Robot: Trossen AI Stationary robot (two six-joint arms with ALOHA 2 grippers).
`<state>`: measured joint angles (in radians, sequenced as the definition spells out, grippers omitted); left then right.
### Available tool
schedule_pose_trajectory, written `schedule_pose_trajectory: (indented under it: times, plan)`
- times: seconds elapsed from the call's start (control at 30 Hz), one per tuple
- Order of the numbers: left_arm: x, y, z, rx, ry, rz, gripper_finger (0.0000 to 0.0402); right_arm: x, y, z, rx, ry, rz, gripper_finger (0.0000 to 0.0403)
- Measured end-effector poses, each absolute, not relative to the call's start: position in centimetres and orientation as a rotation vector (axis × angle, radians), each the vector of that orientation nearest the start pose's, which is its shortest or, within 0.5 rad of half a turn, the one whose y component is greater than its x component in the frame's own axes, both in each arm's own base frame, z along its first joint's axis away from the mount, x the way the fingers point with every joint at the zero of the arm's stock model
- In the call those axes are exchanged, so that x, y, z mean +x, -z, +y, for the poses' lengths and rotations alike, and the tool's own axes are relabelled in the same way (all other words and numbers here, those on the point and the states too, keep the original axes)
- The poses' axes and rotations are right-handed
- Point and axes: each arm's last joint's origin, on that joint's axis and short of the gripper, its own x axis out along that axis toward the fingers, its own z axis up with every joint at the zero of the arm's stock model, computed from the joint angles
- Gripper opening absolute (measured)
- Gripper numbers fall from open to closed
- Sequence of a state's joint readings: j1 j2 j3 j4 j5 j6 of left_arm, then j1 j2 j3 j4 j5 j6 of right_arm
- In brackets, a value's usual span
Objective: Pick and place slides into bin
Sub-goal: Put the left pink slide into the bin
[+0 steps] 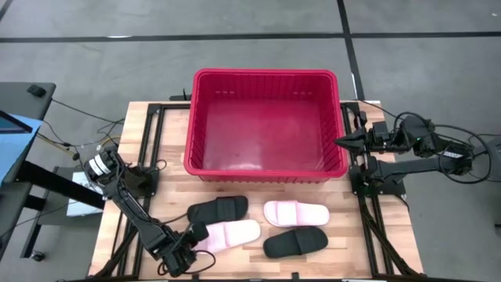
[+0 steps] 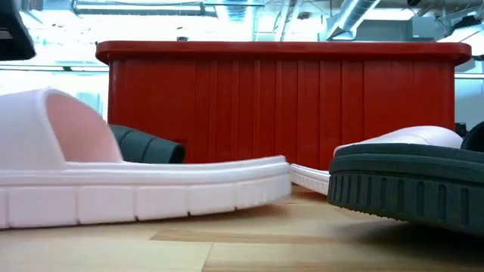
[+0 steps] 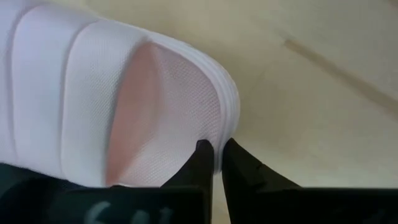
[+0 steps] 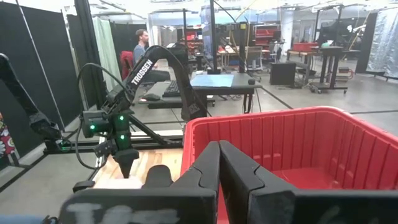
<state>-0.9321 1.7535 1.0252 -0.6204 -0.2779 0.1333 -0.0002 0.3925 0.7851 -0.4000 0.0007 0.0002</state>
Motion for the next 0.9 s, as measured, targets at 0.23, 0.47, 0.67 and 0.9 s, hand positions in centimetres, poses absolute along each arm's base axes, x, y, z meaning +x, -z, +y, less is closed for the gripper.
schedule_pose_trajectory:
  times: [0.23, 0.47, 0.67, 0.9]
  plan:
    - [19.3, -17.3, -26.6, 0.87, 0.576, 0.992, 0.0001, 7.6, -35.3, 0.0, 0.0, 0.001, 0.008, 0.0]
    - [20.0, -21.6, -29.0, 0.869, 0.499, 0.816, 0.0, 7.6, -35.3, 0.0, 0.0, 0.001, 0.007, 0.0]
    - [19.7, -24.7, -30.0, 0.897, 0.406, 0.748, 0.0, 7.6, -35.3, 0.0, 0.0, 0.001, 0.007, 0.0]
    - [18.8, -27.2, -29.7, 0.978, 0.228, 0.72, 0.0, 7.6, -35.3, 0.0, 0.0, 0.001, 0.008, 0.0]
